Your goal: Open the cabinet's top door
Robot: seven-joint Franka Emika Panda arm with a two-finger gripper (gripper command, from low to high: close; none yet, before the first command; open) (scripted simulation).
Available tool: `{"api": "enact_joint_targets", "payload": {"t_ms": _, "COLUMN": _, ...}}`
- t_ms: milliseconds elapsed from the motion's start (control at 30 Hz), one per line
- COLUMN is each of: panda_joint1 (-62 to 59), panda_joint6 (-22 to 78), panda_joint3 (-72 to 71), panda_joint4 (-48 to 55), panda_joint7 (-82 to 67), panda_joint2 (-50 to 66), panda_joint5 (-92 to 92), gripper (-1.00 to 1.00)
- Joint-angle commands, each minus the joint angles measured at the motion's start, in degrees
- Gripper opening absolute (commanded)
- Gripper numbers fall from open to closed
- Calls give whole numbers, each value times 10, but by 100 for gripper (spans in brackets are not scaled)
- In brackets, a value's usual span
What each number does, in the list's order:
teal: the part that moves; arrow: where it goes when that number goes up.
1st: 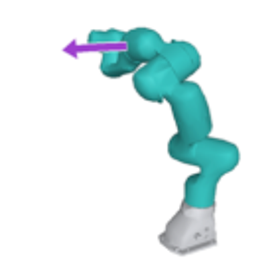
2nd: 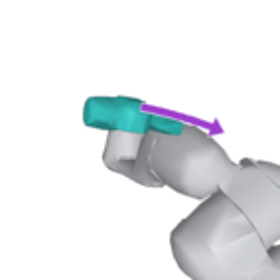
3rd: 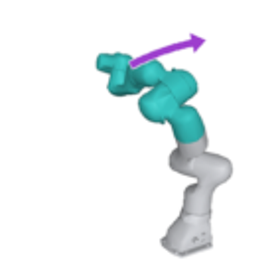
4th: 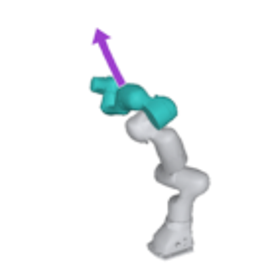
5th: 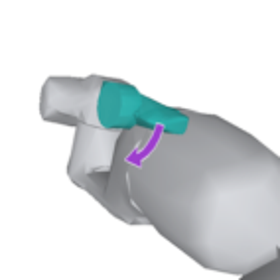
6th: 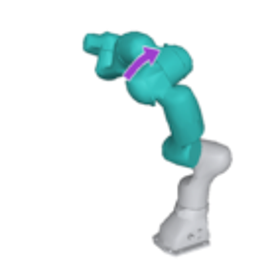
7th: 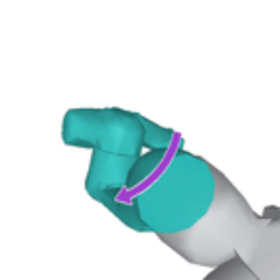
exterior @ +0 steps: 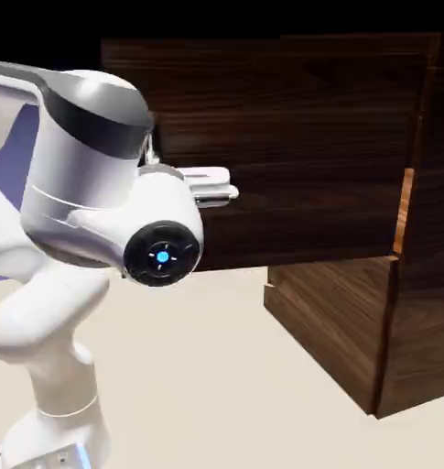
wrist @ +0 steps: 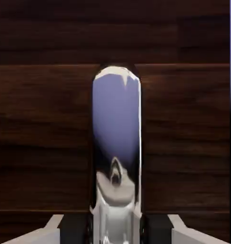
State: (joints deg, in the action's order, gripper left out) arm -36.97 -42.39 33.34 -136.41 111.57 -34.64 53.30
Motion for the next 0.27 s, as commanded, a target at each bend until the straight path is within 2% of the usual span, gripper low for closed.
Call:
{"api": "enact_joint_targets", "payload": {"t_ms": 0, "panda_joint1": 12, "panda_joint6": 14, "panda_joint3": 12, "panda_joint4": 20, "panda_joint7": -12, "panda_joint2": 21, "panda_joint5": -9, "gripper": -100}}
{"api": "enact_joint_targets", "payload": {"t_ms": 233, "panda_joint1": 79, "panda_joint6": 105, "panda_joint3": 81, "panda_joint4": 140, "panda_joint7": -96, "panda_joint2": 148, "panda_joint5": -58, "gripper": -100}}
